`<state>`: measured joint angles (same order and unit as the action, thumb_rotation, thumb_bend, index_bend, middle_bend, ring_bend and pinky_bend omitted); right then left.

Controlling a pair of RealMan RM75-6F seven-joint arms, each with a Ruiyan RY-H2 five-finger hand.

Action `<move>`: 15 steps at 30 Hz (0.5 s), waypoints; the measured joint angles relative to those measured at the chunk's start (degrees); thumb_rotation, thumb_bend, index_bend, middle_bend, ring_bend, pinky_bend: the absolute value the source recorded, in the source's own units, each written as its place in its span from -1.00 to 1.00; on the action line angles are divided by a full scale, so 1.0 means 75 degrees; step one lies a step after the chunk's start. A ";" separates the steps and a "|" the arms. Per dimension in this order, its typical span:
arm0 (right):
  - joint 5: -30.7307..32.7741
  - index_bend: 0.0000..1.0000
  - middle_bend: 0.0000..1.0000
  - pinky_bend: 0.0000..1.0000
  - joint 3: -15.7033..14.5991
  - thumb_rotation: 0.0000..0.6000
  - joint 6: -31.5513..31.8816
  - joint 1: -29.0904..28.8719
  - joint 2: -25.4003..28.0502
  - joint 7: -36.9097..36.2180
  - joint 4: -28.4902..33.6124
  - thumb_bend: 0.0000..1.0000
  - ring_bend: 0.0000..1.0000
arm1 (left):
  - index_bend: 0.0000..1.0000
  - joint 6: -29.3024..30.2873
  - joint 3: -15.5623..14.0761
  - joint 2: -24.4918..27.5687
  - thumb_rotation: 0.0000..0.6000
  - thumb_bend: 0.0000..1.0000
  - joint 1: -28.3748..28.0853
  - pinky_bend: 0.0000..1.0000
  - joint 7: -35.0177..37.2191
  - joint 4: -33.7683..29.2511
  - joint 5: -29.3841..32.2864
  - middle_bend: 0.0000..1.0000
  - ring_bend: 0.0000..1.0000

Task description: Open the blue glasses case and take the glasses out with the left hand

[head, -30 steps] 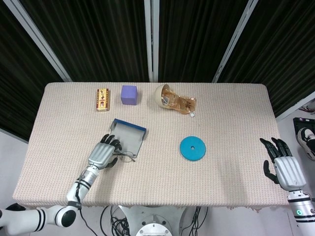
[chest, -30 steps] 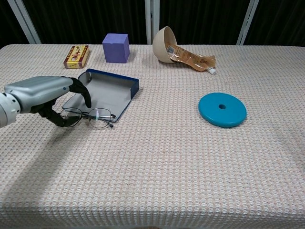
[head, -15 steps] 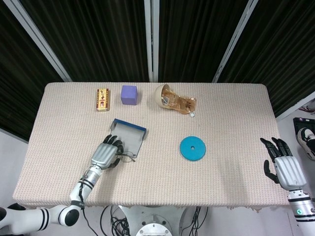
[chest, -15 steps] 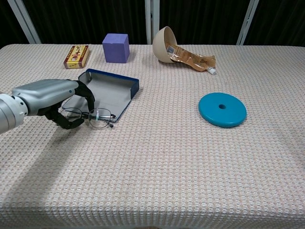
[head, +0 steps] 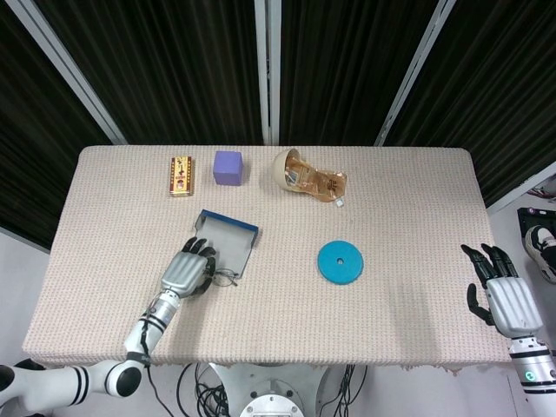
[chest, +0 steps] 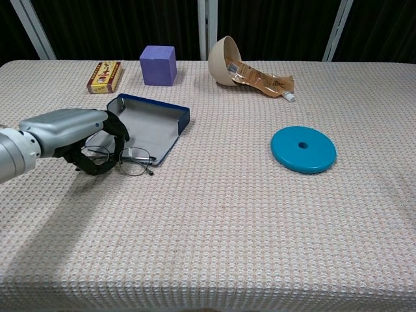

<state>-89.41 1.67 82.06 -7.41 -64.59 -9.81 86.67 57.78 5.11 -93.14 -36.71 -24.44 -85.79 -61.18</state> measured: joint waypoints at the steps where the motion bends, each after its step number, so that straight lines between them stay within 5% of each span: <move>1: 0.0001 -1.00 -0.68 -1.00 -0.0001 1.00 0.0004 0.0002 -0.0001 0.0007 0.0004 0.33 -1.00 | 0.17 0.0021 0.0008 -0.0016 1.00 -0.01 0.0008 -0.97 0.0047 0.0024 -0.0034 -0.47 -0.90; 15: -0.0077 -1.00 -0.68 -1.00 0.0015 1.00 0.0082 -0.0008 0.0037 0.0037 0.0040 0.33 -1.00 | 0.38 0.0573 -0.0034 0.0326 1.00 0.15 0.0480 -0.94 0.0746 -0.0442 -0.0484 -0.35 -0.84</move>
<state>-89.99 1.79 82.67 -7.47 -64.32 -9.53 86.97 62.08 4.86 -90.69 -33.10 -18.84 -89.10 -64.81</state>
